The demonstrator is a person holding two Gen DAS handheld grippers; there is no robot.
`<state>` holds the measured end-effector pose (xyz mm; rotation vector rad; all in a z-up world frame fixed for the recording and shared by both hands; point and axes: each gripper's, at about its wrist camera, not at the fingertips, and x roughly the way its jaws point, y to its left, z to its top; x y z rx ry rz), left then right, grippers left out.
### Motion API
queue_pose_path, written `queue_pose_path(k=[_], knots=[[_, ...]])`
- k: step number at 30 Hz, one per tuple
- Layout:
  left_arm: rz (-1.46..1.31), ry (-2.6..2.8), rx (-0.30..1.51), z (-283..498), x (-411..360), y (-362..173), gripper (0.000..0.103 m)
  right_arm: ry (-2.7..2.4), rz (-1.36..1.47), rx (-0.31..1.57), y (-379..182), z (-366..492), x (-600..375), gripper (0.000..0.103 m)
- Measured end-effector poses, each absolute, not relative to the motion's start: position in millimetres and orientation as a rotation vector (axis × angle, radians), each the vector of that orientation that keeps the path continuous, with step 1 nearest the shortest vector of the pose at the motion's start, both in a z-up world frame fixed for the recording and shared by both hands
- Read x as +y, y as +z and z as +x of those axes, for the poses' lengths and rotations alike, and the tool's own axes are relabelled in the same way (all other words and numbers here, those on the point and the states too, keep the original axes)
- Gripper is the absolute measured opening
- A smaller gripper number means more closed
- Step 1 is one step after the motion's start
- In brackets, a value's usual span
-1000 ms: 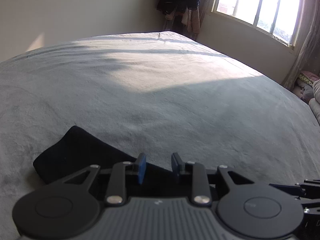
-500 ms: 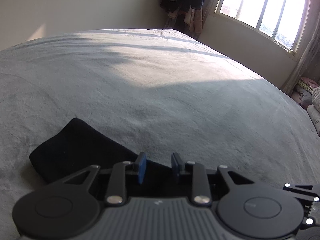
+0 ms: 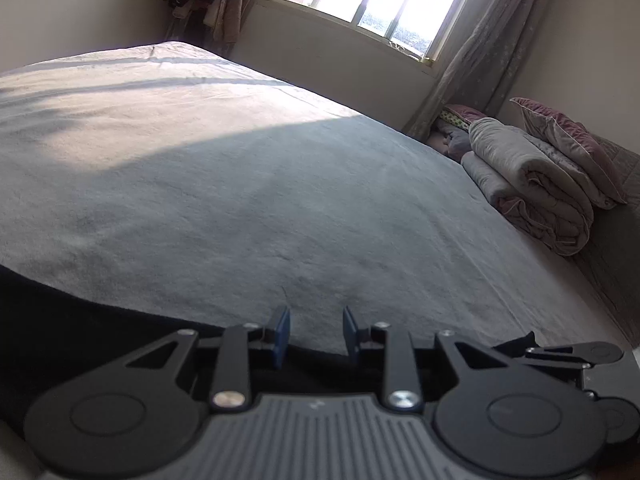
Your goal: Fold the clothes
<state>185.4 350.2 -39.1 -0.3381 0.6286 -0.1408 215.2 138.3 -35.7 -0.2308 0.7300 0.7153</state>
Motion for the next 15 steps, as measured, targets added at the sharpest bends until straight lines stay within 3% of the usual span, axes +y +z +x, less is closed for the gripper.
queue_pose_path(k=[4, 10, 15], knots=[[-0.180, -0.171, 0.729, 199.7, 318.2, -56.2, 0.029, 0.709, -0.235, 0.737, -53.3, 225.8, 146.3, 0.016], [-0.154, -0.149, 0.710, 203.1, 315.3, -56.1, 0.030, 0.697, -0.223, 0.684, -47.5, 250.4, 163.5, 0.016], [-0.147, -0.155, 0.691, 200.7, 313.6, -51.3, 0.037, 0.645, -0.206, 0.661, -30.3, 234.0, 120.2, 0.016]])
